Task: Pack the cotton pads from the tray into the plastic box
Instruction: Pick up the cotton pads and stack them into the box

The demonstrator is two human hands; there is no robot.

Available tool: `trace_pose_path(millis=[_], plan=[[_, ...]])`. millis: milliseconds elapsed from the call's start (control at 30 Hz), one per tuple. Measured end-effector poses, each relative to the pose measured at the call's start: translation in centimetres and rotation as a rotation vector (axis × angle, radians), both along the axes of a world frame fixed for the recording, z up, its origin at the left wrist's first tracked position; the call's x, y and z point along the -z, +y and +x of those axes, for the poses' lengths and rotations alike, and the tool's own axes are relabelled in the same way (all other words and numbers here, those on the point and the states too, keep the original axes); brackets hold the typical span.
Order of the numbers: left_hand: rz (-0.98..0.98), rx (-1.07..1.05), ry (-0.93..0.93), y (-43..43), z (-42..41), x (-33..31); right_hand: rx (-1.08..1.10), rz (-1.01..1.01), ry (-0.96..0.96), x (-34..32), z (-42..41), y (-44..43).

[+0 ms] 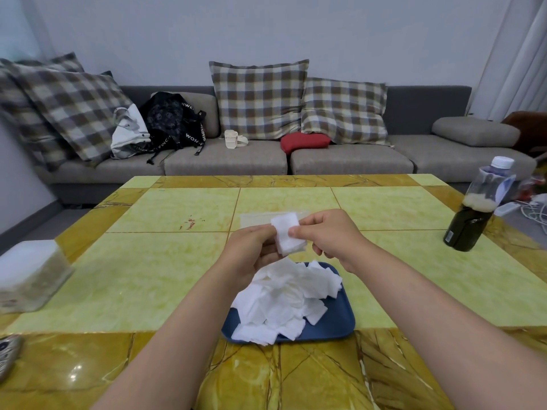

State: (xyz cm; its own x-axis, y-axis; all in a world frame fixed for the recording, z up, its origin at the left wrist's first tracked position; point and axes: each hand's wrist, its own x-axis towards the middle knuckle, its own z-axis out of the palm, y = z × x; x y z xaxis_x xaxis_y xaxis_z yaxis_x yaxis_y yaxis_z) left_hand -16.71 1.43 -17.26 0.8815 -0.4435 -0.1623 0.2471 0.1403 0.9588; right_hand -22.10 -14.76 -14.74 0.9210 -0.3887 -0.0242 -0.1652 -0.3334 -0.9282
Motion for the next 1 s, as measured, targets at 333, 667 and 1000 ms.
trace_pose_path(millis=[333,667,1000], plan=[[0.085,-0.04,-0.06,1.3,1.4,-0.1,-0.105,0.057,0.126,0.3,2.4,0.6],[0.125,-0.125,-0.153,0.1,7.9,-0.2,-0.11,0.077,0.074,-0.6,8.7,-1.0],[0.747,-0.173,-0.451,0.3,13.6,4.1,0.065,-0.308,-0.105,3.3,14.4,-2.3]])
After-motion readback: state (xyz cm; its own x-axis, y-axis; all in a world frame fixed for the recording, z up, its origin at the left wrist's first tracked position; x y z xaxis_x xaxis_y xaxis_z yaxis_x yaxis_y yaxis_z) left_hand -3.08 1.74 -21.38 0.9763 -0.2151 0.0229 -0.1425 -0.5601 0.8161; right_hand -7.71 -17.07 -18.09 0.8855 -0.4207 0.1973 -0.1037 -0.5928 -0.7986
